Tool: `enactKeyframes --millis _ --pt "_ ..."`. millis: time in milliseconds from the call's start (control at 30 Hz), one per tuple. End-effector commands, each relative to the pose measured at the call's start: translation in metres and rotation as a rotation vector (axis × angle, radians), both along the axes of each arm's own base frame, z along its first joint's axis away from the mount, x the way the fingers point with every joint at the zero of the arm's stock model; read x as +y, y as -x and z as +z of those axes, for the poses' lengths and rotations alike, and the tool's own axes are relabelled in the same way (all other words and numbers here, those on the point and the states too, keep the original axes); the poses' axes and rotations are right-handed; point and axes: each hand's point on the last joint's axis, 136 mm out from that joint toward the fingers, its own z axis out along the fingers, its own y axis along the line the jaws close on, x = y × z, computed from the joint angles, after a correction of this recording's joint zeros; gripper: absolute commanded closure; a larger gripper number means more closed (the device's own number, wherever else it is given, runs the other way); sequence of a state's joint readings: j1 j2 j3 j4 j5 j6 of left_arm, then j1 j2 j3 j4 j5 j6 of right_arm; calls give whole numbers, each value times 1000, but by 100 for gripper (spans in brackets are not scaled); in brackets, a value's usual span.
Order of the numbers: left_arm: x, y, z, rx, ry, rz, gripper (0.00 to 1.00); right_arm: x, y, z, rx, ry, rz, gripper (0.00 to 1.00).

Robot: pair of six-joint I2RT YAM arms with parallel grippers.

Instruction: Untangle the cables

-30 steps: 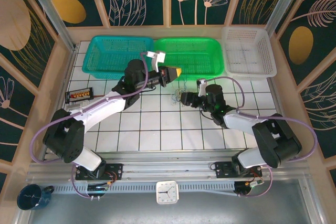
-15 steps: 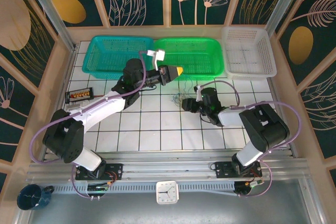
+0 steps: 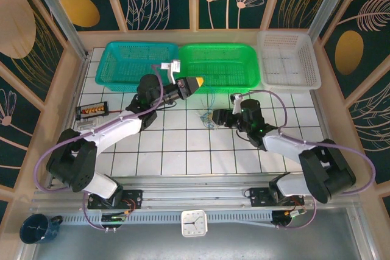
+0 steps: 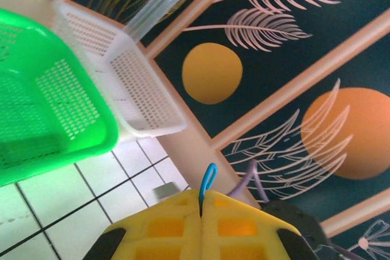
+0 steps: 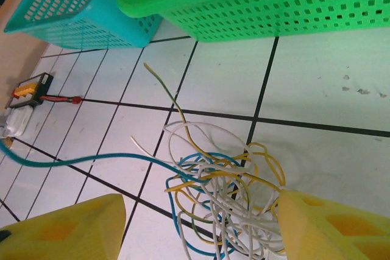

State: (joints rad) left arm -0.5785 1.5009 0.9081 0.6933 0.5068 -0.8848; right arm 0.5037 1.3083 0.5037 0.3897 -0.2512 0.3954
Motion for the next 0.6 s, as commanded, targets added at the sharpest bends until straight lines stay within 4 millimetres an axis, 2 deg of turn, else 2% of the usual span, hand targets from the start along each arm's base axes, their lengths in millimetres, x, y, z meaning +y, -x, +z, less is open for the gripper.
enactKeyframes --millis 0,167,367,467,567 --pt "13 -1 26 -52 79 49 100 -6 -1 16 -26 29 -8 33" --pt "17 -3 22 -39 80 66 100 -6 -2 47 -82 -9 -13 37" --pt "20 -6 20 -26 91 80 100 11 14 80 -131 -105 95 60" --pt "20 -7 23 -24 102 81 100 22 23 88 -146 -139 150 60" --pt "20 -6 26 -25 113 77 100 28 24 91 -159 -148 164 54"
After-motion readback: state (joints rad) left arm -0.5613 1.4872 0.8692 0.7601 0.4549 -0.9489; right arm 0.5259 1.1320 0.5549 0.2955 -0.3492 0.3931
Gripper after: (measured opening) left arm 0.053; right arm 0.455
